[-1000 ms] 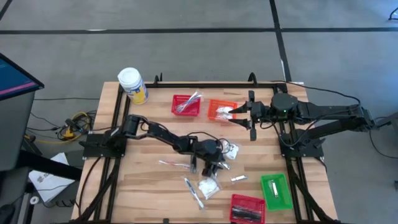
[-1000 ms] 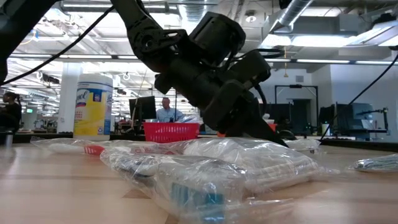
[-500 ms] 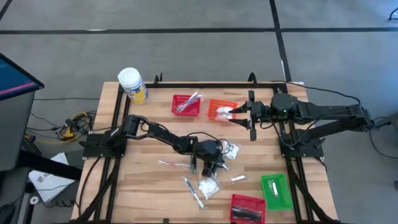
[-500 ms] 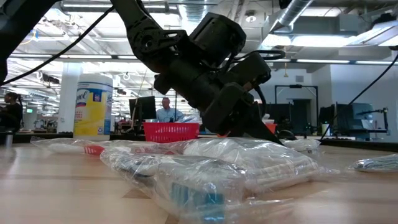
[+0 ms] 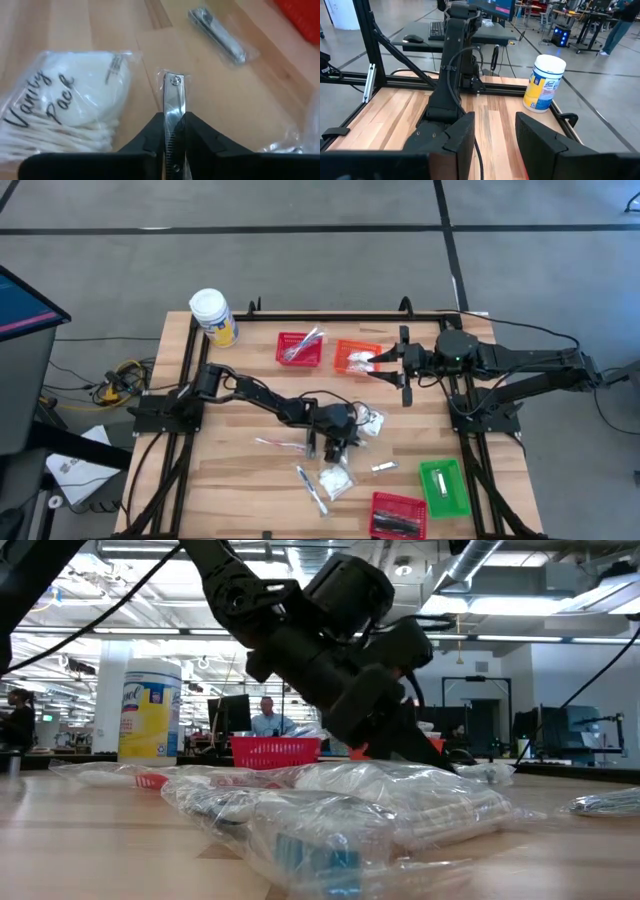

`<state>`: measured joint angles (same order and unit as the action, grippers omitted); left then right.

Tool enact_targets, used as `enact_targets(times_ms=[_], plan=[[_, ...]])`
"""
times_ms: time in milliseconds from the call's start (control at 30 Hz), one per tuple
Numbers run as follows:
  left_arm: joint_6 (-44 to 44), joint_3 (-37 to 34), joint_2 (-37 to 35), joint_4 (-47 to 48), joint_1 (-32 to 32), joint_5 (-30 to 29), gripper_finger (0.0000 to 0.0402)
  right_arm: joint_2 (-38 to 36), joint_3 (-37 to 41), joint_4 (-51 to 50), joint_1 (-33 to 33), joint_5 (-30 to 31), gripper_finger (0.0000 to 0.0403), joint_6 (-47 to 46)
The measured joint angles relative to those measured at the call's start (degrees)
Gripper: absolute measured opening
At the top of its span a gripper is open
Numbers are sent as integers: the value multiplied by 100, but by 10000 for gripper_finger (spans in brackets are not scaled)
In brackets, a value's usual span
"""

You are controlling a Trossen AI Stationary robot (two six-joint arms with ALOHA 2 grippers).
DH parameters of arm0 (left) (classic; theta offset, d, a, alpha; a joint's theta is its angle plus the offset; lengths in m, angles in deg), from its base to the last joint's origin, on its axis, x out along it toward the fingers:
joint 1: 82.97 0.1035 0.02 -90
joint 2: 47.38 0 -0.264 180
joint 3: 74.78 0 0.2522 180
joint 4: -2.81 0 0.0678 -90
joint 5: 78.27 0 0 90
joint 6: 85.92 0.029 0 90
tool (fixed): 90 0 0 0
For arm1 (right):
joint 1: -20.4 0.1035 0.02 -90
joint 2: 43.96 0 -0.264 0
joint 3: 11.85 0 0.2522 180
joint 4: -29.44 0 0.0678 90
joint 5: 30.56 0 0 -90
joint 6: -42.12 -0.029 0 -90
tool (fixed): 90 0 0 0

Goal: Pick & Place Travel size toiletries
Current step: Put the silver nail cutter into the green bin

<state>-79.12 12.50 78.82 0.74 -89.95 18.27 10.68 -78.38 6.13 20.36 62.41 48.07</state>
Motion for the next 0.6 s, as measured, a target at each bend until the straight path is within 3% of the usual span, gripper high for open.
enact_targets(times_ms=[333, 600], plan=[[-19, -92, -766, 582, -154, -267, 44, 2, 0, -32, 0, 0, 134, 2], [-38, -929, -1928, 545, -232, -1097, 48, 103, 0, -30, 0, 0, 135, 5]])
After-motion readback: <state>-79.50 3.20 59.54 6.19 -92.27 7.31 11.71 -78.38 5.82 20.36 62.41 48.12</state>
